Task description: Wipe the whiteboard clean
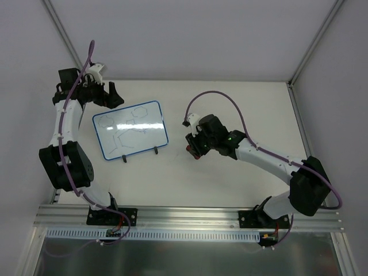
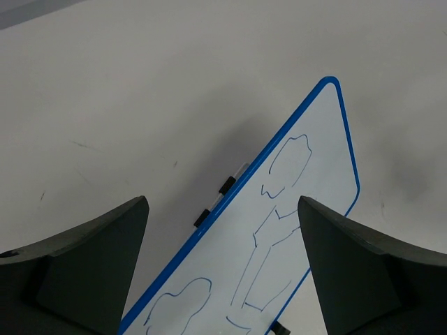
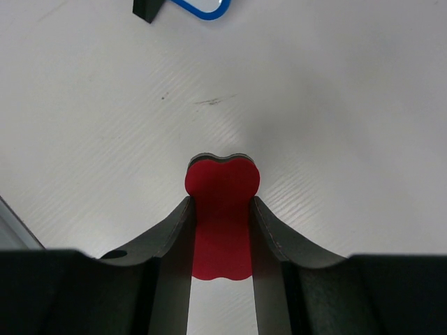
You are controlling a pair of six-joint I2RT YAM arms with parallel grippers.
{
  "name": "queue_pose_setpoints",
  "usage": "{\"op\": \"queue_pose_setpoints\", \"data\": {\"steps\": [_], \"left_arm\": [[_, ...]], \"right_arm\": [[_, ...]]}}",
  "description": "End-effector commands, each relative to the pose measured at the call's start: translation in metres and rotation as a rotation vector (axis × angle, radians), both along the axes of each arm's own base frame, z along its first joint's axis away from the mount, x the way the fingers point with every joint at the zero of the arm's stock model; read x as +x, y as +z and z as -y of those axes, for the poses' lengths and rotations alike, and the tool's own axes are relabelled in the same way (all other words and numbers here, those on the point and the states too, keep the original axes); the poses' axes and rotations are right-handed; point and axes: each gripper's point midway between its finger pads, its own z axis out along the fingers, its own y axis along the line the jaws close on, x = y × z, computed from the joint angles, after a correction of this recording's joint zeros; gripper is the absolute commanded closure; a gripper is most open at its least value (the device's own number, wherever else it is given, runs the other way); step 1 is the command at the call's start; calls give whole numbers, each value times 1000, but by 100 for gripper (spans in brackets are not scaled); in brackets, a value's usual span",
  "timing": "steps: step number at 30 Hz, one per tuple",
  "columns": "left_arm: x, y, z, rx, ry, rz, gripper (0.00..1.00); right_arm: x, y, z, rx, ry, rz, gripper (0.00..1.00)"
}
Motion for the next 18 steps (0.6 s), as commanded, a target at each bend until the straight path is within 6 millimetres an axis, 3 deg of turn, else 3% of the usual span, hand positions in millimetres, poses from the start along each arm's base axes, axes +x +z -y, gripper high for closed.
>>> {"op": "queue_pose_setpoints", "data": {"steps": [1,8,18], "left_arm": [[6,15,15,-68,-101,46,10],[2,-32,22,-43,-87,-64,10],[8,-51,17,-42,-46,-123,18]], "right_arm": [[-6,18,-6,7,45,35,95],[-11,11,-8,-9,47,21,95],[-16,7,-9,-12,55,8,95]]}}
